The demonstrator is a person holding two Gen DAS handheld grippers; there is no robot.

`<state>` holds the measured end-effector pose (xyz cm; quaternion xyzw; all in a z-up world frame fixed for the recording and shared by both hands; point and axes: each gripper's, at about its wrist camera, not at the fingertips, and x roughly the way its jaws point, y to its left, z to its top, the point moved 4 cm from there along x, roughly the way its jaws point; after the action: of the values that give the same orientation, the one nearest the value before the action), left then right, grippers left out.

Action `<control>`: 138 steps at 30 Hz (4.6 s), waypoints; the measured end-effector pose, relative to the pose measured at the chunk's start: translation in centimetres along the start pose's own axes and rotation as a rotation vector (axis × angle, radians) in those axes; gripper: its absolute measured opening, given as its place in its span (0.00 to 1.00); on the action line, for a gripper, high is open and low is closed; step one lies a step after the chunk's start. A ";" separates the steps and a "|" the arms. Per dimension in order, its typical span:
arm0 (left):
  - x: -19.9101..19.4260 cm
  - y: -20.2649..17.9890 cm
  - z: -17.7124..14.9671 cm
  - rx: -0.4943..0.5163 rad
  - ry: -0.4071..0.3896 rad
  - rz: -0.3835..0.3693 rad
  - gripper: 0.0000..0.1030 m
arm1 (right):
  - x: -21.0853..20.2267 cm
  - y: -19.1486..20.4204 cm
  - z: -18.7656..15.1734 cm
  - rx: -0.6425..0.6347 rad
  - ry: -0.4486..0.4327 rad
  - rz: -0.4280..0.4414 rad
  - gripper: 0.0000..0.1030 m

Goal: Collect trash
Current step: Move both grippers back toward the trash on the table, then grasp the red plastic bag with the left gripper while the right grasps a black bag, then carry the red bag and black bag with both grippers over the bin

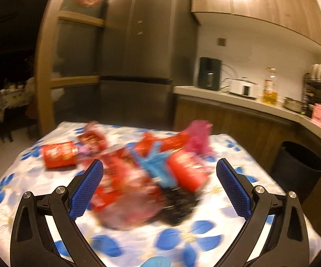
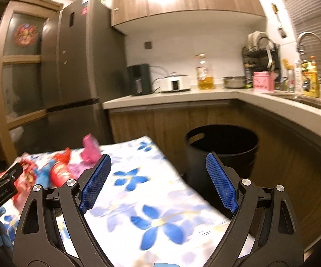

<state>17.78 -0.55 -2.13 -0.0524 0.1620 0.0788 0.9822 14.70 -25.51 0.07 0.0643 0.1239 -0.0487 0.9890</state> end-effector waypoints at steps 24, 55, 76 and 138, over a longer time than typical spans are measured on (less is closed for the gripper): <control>7.2 7.5 -4.8 -0.144 0.340 -0.055 0.21 | 3.6 12.9 -5.9 -0.108 0.152 0.235 0.83; 1.1 8.7 -1.9 -0.120 0.161 -0.101 0.01 | 8.5 18.6 -9.7 -0.100 0.363 0.414 0.18; -1.3 5.3 -1.1 -0.063 0.119 -0.132 0.01 | 1.3 12.2 -5.1 -0.084 0.214 0.407 0.03; 5.8 -35.0 1.2 0.280 0.105 -0.668 0.01 | 8.1 -19.6 7.6 0.109 -0.033 -0.137 0.03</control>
<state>29.61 -33.97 -0.15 0.0284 0.1953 -0.2718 0.9419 22.15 -46.55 3.11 0.1086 0.1087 -0.1241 0.9803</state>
